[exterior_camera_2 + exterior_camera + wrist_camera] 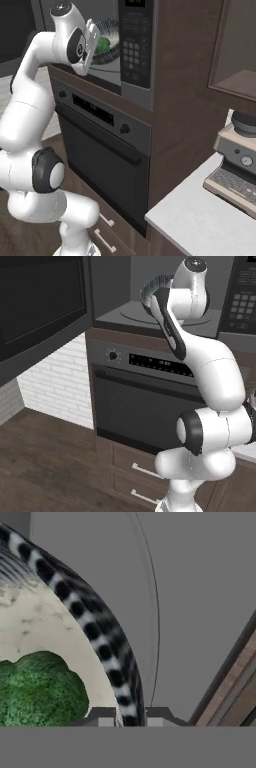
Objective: Pick the broccoli from the sink and place it in the bowl. Then pick the bowl and place it in the microwave. Then close the microwave door and press the start button.
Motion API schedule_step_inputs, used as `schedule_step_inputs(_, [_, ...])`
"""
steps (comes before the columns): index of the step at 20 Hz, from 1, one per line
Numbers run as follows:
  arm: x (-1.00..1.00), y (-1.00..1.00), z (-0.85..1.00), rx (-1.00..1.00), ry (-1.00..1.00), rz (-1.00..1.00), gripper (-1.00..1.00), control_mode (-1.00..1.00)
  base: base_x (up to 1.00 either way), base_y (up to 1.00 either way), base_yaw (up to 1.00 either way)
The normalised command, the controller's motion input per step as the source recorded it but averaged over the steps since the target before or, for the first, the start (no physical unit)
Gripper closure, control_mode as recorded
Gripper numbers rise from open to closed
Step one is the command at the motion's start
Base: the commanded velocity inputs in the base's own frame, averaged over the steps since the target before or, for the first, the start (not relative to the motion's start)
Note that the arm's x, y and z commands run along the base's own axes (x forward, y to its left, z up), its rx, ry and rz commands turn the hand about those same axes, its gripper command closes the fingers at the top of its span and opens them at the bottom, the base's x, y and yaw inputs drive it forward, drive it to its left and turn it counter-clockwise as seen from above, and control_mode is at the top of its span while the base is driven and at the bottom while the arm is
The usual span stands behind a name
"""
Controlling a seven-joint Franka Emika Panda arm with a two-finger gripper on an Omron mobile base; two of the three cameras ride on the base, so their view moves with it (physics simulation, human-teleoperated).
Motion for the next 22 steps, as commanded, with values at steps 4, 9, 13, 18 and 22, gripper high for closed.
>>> schedule_step_inputs(4, [0.22, 0.00, -0.14, 0.00, 0.09, -0.04, 1.00, -1.00, 0.00, 0.00, 0.00])
schedule_step_inputs(9, [0.23, 0.00, -0.04, 0.00, 0.06, -0.03, -1.00, -1.00, 0.00, 0.00, 0.00])
schedule_step_inputs(13, [-0.03, 0.04, -0.04, -0.01, -0.06, -0.02, -1.00, -1.00, 0.00, 0.00, 0.00])
schedule_step_inputs(18, [-0.14, 0.12, -0.10, -0.01, -0.34, 0.00, -1.00, -1.00, 0.00, 0.00, 0.00])
schedule_step_inputs(22, [-0.50, 0.26, -0.18, -0.02, -0.49, 0.00, -1.00, -1.00, 0.00, 0.00, 0.00])
